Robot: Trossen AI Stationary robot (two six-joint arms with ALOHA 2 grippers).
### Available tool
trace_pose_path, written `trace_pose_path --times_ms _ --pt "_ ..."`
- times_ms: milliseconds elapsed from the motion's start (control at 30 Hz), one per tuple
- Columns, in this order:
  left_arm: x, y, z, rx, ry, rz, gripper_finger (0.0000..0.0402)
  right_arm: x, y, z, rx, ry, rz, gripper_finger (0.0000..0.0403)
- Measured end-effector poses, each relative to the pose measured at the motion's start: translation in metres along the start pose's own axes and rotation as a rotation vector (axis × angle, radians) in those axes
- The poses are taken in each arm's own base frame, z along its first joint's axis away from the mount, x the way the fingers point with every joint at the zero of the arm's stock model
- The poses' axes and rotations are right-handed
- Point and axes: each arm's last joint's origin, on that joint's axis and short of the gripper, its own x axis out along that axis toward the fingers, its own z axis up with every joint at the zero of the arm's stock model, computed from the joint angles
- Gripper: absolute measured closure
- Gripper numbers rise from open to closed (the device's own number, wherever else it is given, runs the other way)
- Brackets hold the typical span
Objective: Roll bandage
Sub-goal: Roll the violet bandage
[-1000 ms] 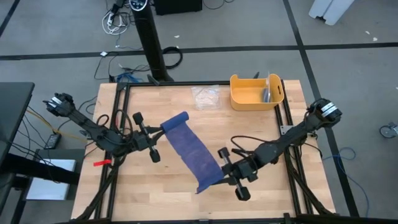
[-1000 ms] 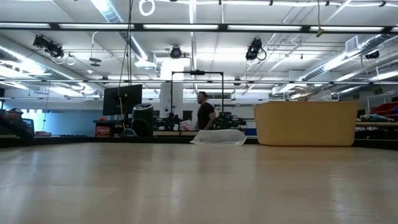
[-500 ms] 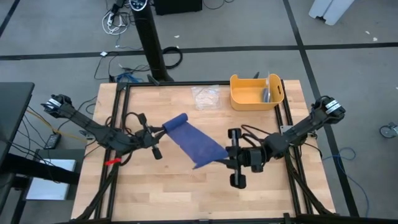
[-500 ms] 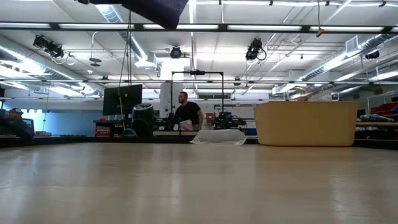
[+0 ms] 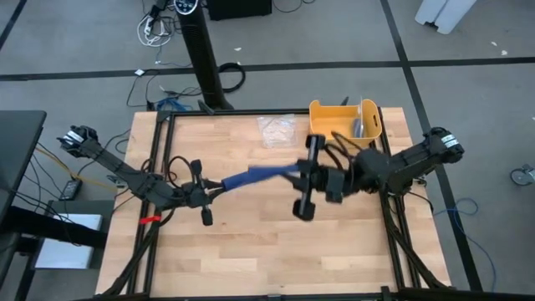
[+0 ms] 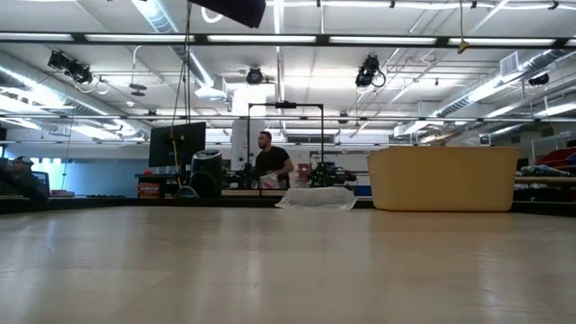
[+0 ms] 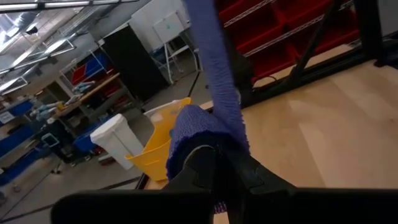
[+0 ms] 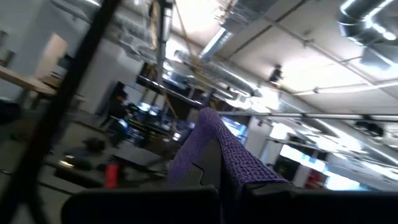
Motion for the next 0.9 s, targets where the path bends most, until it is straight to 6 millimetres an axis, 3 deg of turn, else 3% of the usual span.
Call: trace_pose_path --times_ms 267,600,733,900 --pt "-0.009 -0.005 0.013 0.004 -0.048 -0.049 0.0387 0.018 -0.049 -0.011 -0.059 0.054 -0.121 0.0403" --pt "-0.007 -0.027 0.047 0.076 -0.082 -0.129 0.0387 0.027 -0.102 -0.053 0.058 0.140 -0.163 0.0403" --pt "0.001 -0.041 0.061 0.117 -0.069 -0.153 0.0387 0.030 -0.115 -0.075 0.121 0.202 -0.142 0.0403" --pt "0.006 -0.054 0.079 0.188 -0.079 -0.173 0.0387 0.038 -0.117 -0.109 0.185 0.291 -0.129 0.0403"
